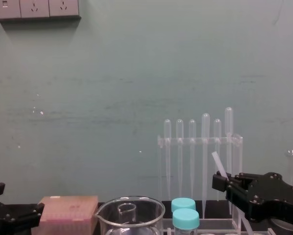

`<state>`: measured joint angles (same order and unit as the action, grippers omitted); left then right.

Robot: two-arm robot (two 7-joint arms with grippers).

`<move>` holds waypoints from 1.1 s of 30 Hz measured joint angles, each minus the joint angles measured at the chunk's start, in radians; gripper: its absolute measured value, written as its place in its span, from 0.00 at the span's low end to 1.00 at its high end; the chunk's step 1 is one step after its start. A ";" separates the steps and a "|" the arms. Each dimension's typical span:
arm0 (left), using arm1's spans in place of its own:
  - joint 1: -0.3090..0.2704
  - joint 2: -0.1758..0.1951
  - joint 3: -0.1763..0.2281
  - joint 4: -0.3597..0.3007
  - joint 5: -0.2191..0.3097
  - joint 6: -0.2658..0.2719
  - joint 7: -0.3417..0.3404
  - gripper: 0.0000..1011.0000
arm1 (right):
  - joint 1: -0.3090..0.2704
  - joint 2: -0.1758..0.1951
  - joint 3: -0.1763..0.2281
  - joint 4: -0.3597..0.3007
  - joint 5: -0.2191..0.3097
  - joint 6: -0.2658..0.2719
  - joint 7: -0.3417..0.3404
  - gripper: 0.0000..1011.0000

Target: Pick up the stirring rod with one hand, then place it down.

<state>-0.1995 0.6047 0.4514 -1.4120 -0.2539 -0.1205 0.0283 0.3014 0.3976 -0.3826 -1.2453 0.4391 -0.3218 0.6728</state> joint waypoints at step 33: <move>0.000 0.000 0.000 0.000 0.000 0.000 0.000 0.99 | 0.000 0.000 0.001 -0.001 0.002 -0.002 0.001 0.81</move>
<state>-0.1995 0.6047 0.4514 -1.4120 -0.2539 -0.1206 0.0283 0.3012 0.3976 -0.3818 -1.2461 0.4409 -0.3242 0.6737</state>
